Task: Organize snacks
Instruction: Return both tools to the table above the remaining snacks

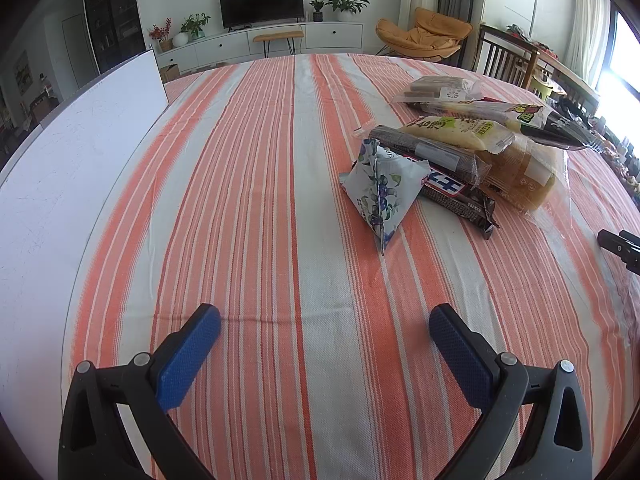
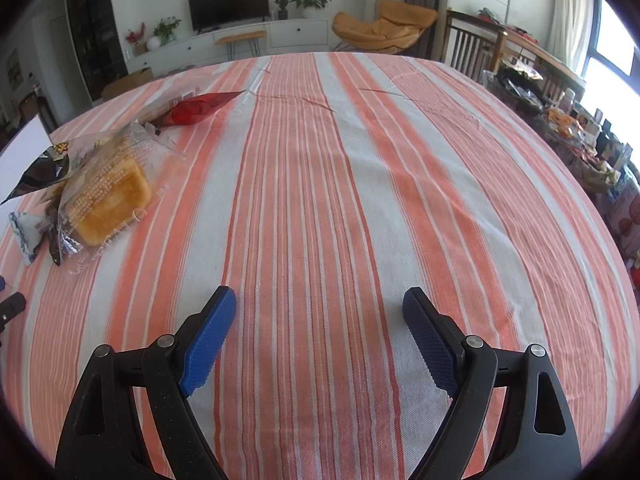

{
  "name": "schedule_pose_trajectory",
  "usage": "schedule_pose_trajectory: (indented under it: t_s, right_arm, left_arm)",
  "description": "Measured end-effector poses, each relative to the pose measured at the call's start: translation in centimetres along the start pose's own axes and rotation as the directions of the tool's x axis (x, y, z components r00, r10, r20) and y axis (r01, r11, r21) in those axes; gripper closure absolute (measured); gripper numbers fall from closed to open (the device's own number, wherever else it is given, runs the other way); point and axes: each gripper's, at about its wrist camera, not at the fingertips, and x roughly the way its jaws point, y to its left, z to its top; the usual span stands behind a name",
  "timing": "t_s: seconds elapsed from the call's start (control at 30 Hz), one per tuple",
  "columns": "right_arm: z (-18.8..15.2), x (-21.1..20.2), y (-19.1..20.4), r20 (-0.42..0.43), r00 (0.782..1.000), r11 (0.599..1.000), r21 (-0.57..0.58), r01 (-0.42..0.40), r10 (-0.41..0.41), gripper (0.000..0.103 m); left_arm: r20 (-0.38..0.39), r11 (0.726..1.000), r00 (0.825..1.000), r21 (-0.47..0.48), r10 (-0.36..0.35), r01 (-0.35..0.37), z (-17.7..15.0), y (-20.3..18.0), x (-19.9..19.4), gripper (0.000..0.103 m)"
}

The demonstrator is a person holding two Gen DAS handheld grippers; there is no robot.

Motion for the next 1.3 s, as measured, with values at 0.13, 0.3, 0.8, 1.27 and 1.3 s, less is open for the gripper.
schedule_pose_trajectory:
  t_s: [0.13, 0.3, 0.8, 1.27, 1.3]
  right_arm:
    - [0.0, 0.0, 0.0, 0.0, 1.0, 1.0, 0.0, 0.0, 0.0, 0.015]
    - [0.0, 0.0, 0.0, 0.0, 1.0, 1.0, 0.0, 0.0, 0.0, 0.015]
    - [0.1, 0.1, 0.0, -0.001, 1.0, 1.0, 0.0, 0.0, 0.0, 0.015]
    - [0.0, 0.1, 0.1, -0.002, 1.0, 1.0, 0.0, -0.004, 0.004, 0.014]
    - [0.0, 0.1, 0.1, -0.002, 1.0, 1.0, 0.0, -0.004, 0.004, 0.014]
  left_arm:
    - [0.0, 1.0, 1.0, 0.0, 0.0, 0.0, 0.0, 0.0, 0.0, 0.0]
    - [0.0, 1.0, 1.0, 0.0, 0.0, 0.0, 0.0, 0.0, 0.0, 0.0]
    - [0.001, 1.0, 1.0, -0.009, -0.009, 0.009, 0.1, 0.2, 0.0, 0.0]
    - [0.016, 0.978, 0.98, -0.074, -0.197, 0.198, 5.3, 0.2, 1.6, 0.006]
    - [0.02, 0.981, 0.983, -0.062, -0.181, 0.182, 6.0, -0.1, 1.9, 0.008]
